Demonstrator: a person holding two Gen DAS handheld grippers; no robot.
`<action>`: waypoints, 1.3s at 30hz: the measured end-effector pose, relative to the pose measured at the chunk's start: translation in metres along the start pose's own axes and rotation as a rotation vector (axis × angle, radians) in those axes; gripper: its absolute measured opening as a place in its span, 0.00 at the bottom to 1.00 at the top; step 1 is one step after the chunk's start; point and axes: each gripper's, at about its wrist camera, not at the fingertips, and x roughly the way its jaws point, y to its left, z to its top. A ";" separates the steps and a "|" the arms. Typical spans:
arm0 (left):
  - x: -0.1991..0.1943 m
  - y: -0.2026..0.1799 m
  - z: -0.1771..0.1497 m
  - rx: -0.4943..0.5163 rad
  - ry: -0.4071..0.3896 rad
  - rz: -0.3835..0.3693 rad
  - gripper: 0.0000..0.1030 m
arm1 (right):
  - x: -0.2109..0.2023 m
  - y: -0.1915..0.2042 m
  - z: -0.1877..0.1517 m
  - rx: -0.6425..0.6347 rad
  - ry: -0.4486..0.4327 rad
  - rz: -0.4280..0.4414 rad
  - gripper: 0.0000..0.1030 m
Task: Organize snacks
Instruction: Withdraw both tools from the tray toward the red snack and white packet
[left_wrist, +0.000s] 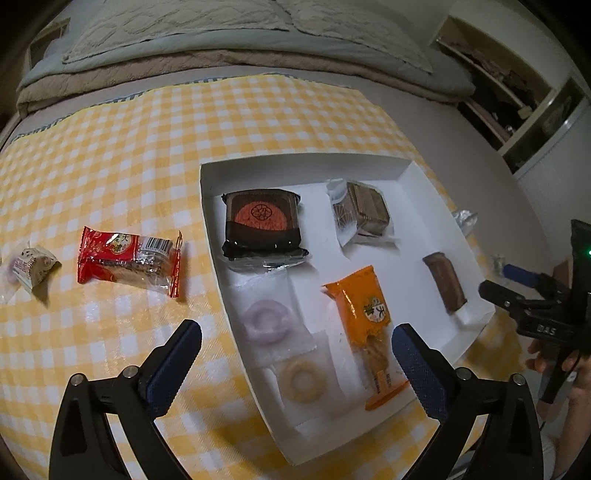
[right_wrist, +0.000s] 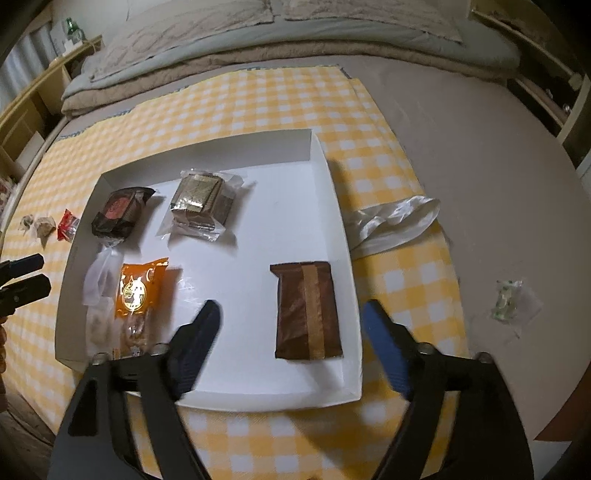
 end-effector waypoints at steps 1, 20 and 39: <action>0.000 -0.001 -0.001 0.003 0.001 0.002 1.00 | -0.002 0.002 -0.001 -0.003 -0.003 -0.002 0.99; -0.032 -0.001 -0.015 0.040 -0.045 0.014 1.00 | -0.042 0.028 -0.011 0.033 -0.062 -0.016 1.00; -0.113 0.051 -0.037 -0.005 -0.154 0.044 1.00 | -0.088 0.083 -0.004 -0.018 -0.164 0.019 1.00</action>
